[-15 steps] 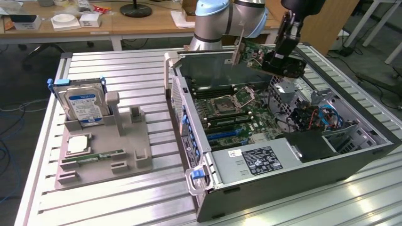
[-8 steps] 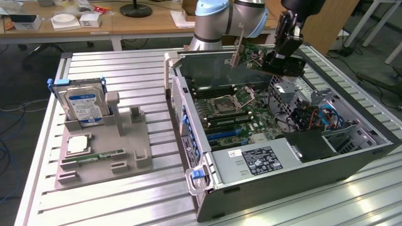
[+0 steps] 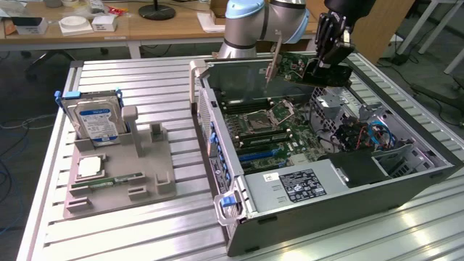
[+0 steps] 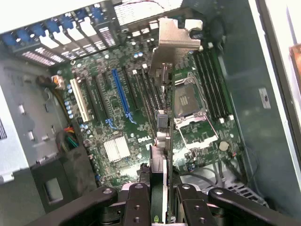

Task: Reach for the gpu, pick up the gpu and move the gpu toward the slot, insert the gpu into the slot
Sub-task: 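Insert the gpu into the slot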

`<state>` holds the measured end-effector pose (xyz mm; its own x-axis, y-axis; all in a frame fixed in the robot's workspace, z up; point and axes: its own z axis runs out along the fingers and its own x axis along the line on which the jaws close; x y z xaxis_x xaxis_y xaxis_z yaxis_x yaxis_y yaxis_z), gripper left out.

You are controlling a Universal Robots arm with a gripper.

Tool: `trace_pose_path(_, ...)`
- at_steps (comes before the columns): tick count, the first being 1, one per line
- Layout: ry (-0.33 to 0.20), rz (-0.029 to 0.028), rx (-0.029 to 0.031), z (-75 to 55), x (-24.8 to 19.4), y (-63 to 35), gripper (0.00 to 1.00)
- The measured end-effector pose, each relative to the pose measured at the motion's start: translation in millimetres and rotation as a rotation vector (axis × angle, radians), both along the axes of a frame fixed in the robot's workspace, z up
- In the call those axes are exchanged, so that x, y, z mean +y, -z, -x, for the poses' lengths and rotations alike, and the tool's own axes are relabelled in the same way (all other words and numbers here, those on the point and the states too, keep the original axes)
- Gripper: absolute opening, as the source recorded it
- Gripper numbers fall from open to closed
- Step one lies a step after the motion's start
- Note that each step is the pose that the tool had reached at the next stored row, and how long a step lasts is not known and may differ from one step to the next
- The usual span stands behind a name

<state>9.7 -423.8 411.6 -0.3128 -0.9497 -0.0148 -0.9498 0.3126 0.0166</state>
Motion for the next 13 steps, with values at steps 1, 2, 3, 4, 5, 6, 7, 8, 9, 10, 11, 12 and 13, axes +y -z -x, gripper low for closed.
trace_pose_path(1, -0.018, 0.0, 0.0, 0.0, 0.0, 0.0, 0.27)
trace_pose_path(2, -0.037, 0.0001, 0.0, 0.0, 0.0, 0.0, 0.27)
trace_pose_path(3, -0.054, 0.0, 0.0, 0.0, 0.0, 0.0, 0.27)
trace_pose_path(4, -0.072, 0.0, 0.0, 0.0, 0.0, 0.1, 0.27)
trace_pose_path(5, -0.089, 0.0001, 0.0001, 0.0, 0.0, 0.1, 0.27)
trace_pose_path(6, -0.106, 0.0001, 0.0, 0.0, 0.0, 0.1, 0.27)
trace_pose_path(7, -0.122, 0.0, 0.0, 0.0, 0.0, 0.1, 0.27)
trace_pose_path(8, -0.138, 0.0, 0.0, 0.0, 0.0, 0.1, 0.27)
trace_pose_path(9, -0.157, -0.0001, 0.0, 0.0, 0.0, 0.3, 0.27)
trace_pose_path(10, -0.175, -0.0001, -0.0001, 0.0, 0.0, 0.4, 0.27)
trace_pose_path(11, -0.193, -0.0002, -0.0002, 0.0, 0.0, 0.7, 0.27)
trace_pose_path(12, -0.209, 0.0001, -0.0004, 0.0, 0.0, 1.1, 0.27)
trace_pose_path(13, -0.22, 0.0002, -0.0012, 0.0, -0.1, 2.0, 0.27)
